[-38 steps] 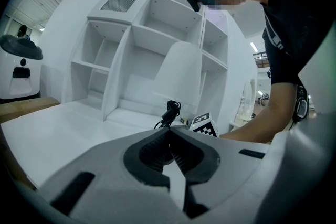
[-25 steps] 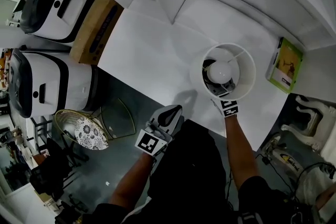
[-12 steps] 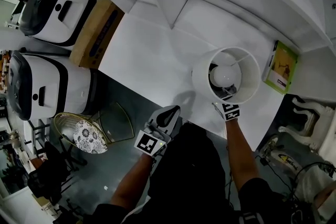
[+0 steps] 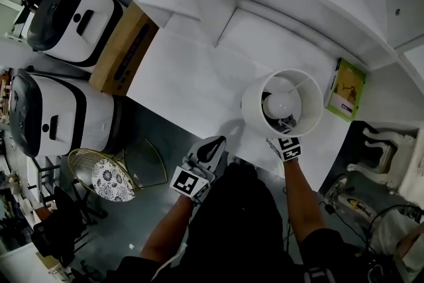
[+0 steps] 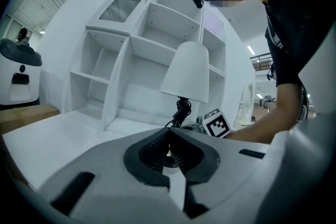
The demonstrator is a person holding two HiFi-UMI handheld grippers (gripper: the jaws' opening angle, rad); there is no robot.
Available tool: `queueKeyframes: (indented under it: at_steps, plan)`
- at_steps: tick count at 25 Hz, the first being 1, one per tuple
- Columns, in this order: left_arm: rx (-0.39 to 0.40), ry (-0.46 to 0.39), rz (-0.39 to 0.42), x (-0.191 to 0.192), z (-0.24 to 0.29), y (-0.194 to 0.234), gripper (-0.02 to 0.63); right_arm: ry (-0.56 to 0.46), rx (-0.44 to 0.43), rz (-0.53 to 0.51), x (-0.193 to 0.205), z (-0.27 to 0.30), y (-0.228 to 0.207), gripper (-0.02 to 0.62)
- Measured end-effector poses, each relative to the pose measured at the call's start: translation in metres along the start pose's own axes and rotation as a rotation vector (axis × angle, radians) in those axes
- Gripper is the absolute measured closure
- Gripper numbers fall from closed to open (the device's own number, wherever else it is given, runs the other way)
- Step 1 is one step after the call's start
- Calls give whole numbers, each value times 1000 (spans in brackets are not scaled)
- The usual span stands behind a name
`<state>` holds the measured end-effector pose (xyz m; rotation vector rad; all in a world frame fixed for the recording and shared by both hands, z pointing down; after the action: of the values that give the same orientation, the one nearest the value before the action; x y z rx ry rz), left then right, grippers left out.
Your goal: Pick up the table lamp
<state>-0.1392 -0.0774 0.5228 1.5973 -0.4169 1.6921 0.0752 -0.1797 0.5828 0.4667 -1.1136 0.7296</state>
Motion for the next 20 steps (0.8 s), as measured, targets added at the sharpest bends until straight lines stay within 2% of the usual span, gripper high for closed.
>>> queueKeyframes:
  at_steps: [11,16,20]
  plan:
    - [12,-7,32,-14,-7,-1,589,1,7,-5,-25,-25,9,465]
    - [29,-18,34,-21,-7,-5,589,15,16,-3,-23,-41,13,465]
    - [37,-22,32,-26,-9,-8,589,-16,21,-4,-48,-52,18,465]
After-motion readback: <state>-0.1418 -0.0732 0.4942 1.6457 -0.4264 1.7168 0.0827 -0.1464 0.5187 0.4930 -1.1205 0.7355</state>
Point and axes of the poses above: the fingertips, and each gripper's own axes: z forward along the fingers, y to its left, x out of its underside, the point moved 8 cm from there along -z, backward along the fingers, and after that the axes turned 2 degrees about -z, right-handed, at the moved point
